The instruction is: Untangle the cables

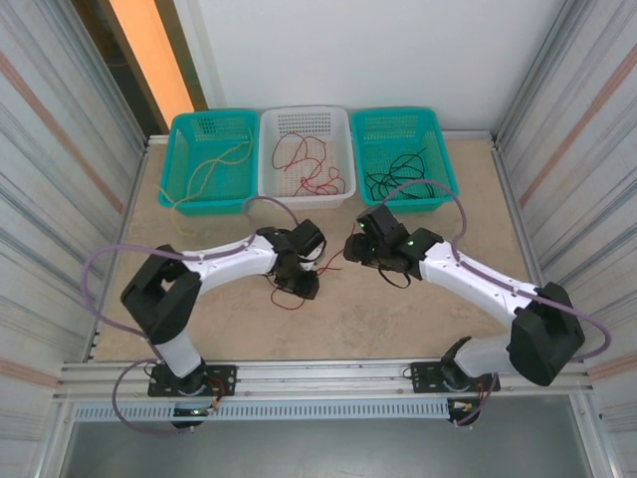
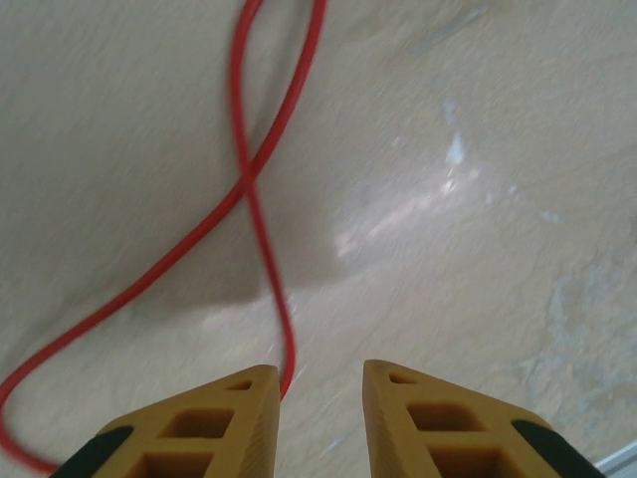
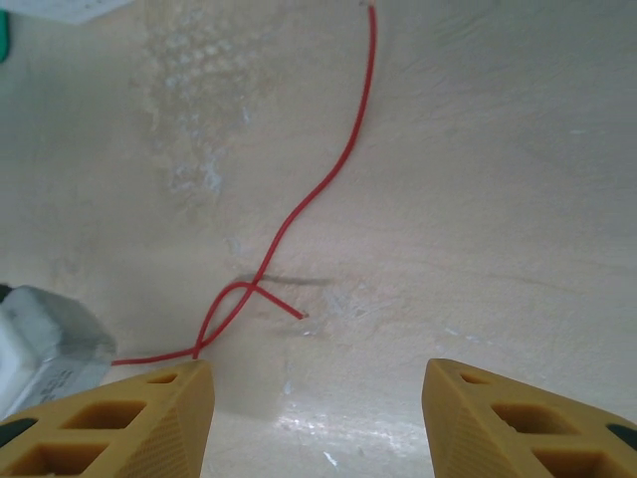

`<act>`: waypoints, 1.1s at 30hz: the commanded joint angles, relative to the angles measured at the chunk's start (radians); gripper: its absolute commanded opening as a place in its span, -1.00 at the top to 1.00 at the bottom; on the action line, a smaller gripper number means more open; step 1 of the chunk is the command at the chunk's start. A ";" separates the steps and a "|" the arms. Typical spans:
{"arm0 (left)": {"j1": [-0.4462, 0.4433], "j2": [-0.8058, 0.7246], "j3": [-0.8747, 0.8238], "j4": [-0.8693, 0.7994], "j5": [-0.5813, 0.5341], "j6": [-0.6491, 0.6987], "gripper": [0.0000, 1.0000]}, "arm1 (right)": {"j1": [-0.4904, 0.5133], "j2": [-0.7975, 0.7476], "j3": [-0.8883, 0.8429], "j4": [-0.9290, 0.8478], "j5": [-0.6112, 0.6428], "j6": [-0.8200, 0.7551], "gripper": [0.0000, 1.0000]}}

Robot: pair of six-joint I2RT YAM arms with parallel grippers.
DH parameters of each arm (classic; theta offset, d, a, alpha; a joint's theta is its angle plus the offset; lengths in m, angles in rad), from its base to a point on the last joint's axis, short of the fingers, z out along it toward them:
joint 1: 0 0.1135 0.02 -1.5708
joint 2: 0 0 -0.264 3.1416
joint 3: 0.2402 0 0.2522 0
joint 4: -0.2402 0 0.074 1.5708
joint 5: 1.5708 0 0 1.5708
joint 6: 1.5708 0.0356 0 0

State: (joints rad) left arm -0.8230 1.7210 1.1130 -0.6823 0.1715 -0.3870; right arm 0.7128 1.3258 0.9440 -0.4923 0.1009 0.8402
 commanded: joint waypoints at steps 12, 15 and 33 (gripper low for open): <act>0.004 0.172 0.137 -0.101 -0.056 0.042 0.60 | -0.030 -0.108 -0.024 -0.059 0.038 0.030 -0.14; 0.004 0.148 0.131 -0.103 -0.064 0.043 0.89 | -0.034 -0.133 -0.026 -0.069 0.046 0.025 -0.14; 0.046 -0.377 0.494 -0.181 -0.027 0.107 1.00 | 0.009 -0.226 0.025 -0.020 0.032 -0.064 -0.21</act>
State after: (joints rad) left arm -0.8082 1.3731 1.5265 -0.8169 0.1379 -0.3172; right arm 0.7120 1.1378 0.9367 -0.5236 0.1093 0.8013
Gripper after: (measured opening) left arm 0.061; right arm 0.603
